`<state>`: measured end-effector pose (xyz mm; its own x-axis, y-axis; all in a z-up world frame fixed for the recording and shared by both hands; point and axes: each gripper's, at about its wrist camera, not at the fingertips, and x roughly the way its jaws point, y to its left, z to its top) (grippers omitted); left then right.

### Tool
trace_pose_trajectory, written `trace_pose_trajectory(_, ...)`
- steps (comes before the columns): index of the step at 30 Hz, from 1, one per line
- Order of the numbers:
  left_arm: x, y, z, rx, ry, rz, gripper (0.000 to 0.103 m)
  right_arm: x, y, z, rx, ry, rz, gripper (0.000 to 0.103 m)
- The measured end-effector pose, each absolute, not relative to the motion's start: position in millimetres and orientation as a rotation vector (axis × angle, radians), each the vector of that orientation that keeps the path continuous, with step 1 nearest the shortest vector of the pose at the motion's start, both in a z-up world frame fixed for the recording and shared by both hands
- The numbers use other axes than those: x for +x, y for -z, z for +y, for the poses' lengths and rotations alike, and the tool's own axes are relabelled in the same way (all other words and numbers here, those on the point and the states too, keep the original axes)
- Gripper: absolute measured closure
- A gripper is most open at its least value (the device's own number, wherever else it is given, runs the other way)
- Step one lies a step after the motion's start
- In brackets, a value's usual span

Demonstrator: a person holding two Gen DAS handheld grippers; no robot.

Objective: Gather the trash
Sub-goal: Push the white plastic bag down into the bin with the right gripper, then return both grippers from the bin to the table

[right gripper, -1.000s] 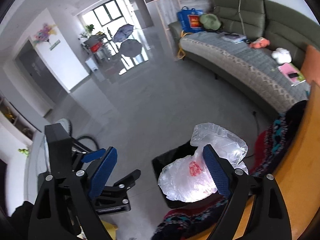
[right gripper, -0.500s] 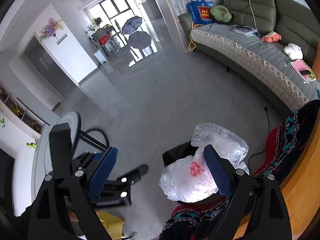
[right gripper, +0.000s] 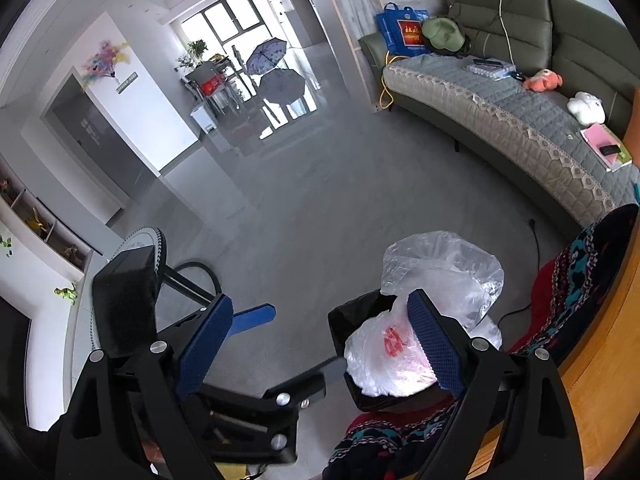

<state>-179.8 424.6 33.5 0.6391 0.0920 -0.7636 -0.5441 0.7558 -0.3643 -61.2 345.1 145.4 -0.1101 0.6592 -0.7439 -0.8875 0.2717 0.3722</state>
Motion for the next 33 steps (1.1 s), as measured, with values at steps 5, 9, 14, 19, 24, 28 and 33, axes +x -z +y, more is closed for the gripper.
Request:
trace_pose_trajectory(5, -185.0, -38.6, 428.9, -0.615, -0.399, 0.786, 0.006, -59.3, -149.6, 341.2, -0.280, -1.334, 1.021, 0.014)
trace_pose_trajectory(9, -188.7, -41.2, 428.8, -0.610, -0.403, 0.785, 0.006, -61.6, -152.3, 340.5, -0.283, -1.331, 1.002, 0.014)
trace_pose_trajectory(14, -193.1, -47.0, 425.4, -0.621, -0.383, 0.761, 0.006, -66.6, -158.0, 342.7, -0.296, -1.333, 0.977, 0.014)
trace_pose_trajectory(19, -195.7, -47.4, 415.3, -0.674, -0.347, 0.716, 0.006, -65.9, -162.5, 342.1, -0.271, -1.344, 0.982, 0.014)
trace_pose_trajectory(24, -189.7, -53.6, 409.5, -0.671, -0.331, 0.681, 0.006, -72.1, -159.0, 341.7, -0.296, -1.370, 1.006, 0.014)
trace_pose_trajectory(28, -183.7, -55.7, 410.3, -0.679, -0.335, 0.675, 0.006, -75.8, -156.2, 340.9, -0.297, -1.394, 1.033, 0.014)
trace_pose_trajectory(33, -184.3, -44.3, 423.3, -0.705, -0.431, 0.720, 0.006, -78.4, -160.3, 338.0, -0.306, -1.400, 1.019, 0.014)
